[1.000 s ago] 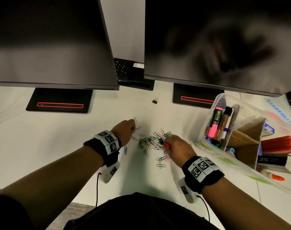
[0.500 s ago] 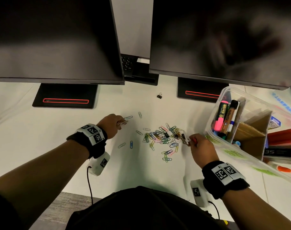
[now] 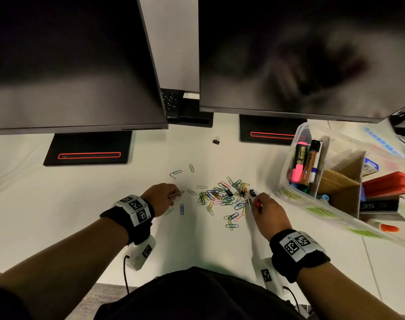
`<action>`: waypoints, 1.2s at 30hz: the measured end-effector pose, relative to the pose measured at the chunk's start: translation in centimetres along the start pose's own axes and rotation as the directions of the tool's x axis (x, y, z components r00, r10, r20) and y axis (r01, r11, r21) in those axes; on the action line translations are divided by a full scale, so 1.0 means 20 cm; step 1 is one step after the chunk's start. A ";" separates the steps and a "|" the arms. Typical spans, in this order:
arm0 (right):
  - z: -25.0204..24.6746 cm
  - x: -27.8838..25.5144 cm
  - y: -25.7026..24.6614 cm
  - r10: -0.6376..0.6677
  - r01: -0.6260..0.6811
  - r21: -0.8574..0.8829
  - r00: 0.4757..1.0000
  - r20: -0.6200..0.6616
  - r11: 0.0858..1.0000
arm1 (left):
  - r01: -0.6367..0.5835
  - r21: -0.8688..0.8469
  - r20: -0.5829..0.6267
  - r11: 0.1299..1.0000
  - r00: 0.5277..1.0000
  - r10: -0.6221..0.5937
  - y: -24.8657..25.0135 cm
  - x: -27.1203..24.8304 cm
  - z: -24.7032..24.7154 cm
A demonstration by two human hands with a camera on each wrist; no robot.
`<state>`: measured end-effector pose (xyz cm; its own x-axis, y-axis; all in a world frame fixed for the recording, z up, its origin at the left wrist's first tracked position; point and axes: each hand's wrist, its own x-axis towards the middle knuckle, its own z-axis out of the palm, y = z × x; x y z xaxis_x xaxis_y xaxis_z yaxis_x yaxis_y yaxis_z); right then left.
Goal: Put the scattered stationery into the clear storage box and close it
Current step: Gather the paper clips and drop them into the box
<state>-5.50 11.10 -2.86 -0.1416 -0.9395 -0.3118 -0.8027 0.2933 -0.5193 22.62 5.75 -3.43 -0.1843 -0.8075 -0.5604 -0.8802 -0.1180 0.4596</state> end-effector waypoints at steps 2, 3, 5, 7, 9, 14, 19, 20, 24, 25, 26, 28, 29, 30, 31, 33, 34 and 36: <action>-0.02 -0.01 -0.06 -0.064 0.064 0.019 0.998 0.013 0.998 | -0.030 0.047 0.044 0.998 0.999 0.028 0.03 -0.01 0.02; -0.04 -0.02 -0.09 -0.086 0.086 0.040 0.996 0.000 0.995 | -0.047 0.053 0.052 0.997 0.998 0.045 0.05 -0.02 0.01; -0.10 -0.04 -0.13 -0.115 0.116 0.096 0.993 -0.011 0.989 | -0.087 -0.008 0.039 0.996 0.995 0.087 0.12 -0.03 -0.01; -0.18 -0.06 -0.17 -0.137 0.134 0.155 0.991 0.005 0.979 | -0.126 -0.140 0.005 0.982 0.992 0.128 0.23 -0.04 -0.06; -0.28 -0.07 -0.20 -0.152 0.144 0.204 0.988 0.025 0.968 | -0.179 -0.180 -0.029 0.967 0.984 0.177 0.37 -0.04 -0.10; -0.55 -0.08 -0.18 -0.059 0.049 0.370 0.998 0.015 0.928 | -0.364 -0.108 -0.174 0.925 0.923 0.343 0.81 -0.07 -0.16; -0.86 0.03 0.02 0.152 -0.134 0.388 0.988 -0.015 0.912 | -0.501 0.017 -0.252 0.865 0.836 0.488 1.22 -0.05 -0.13; -0.92 0.06 0.07 0.194 -0.186 0.374 0.981 0.017 0.909 | -0.507 0.055 -0.245 0.860 0.828 0.503 1.30 -0.04 -0.12; -1.06 0.18 0.21 0.340 -0.372 0.425 0.928 0.151 0.825 | -0.513 0.159 -0.179 0.844 0.825 0.535 1.56 -0.02 -0.06; -1.08 0.20 0.23 0.364 -0.408 0.452 0.913 0.185 0.793 | -0.518 0.163 -0.161 0.840 0.826 0.541 1.60 -0.01 -0.04; -1.10 0.22 0.26 0.378 -0.432 0.469 0.902 0.211 0.770 | -0.510 0.166 -0.150 0.844 0.833 0.533 1.64 0.01 -0.01; -1.11 0.26 0.28 0.388 -0.463 0.500 0.887 0.252 0.732 | -0.468 0.158 -0.166 0.869 0.855 0.491 1.70 0.06 0.04; -1.12 0.27 0.28 0.384 -0.467 0.527 0.884 0.266 0.711 | -0.449 0.140 -0.189 0.882 0.863 0.469 1.72 0.08 0.06; -1.12 0.28 0.28 0.373 -0.464 0.561 0.885 0.278 0.685 | -0.437 0.126 -0.208 0.891 0.866 0.454 1.74 0.10 0.08; -1.12 0.30 0.29 0.355 -0.451 0.602 0.892 0.280 0.659 | -0.429 0.118 -0.213 0.895 0.870 0.445 1.76 0.11 0.10; -1.13 0.32 0.30 0.317 -0.423 0.655 0.906 0.282 0.627 | -0.431 0.110 -0.190 0.896 0.875 0.444 1.79 0.13 0.13; -1.14 0.33 0.30 0.309 -0.409 0.639 0.912 0.270 0.651 | -0.432 0.107 -0.175 0.895 0.878 0.445 1.79 0.13 0.14; -1.15 0.33 0.32 0.302 -0.384 0.583 0.923 0.238 0.716 | -0.432 0.104 -0.158 0.896 0.882 0.444 1.78 0.14 0.14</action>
<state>-24.87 2.69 10.04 -0.2351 -0.7371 -0.6336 -0.1828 0.6737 -0.7160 -10.44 1.04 9.39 -0.4841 -0.8561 -0.1811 -0.7543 0.3034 0.5822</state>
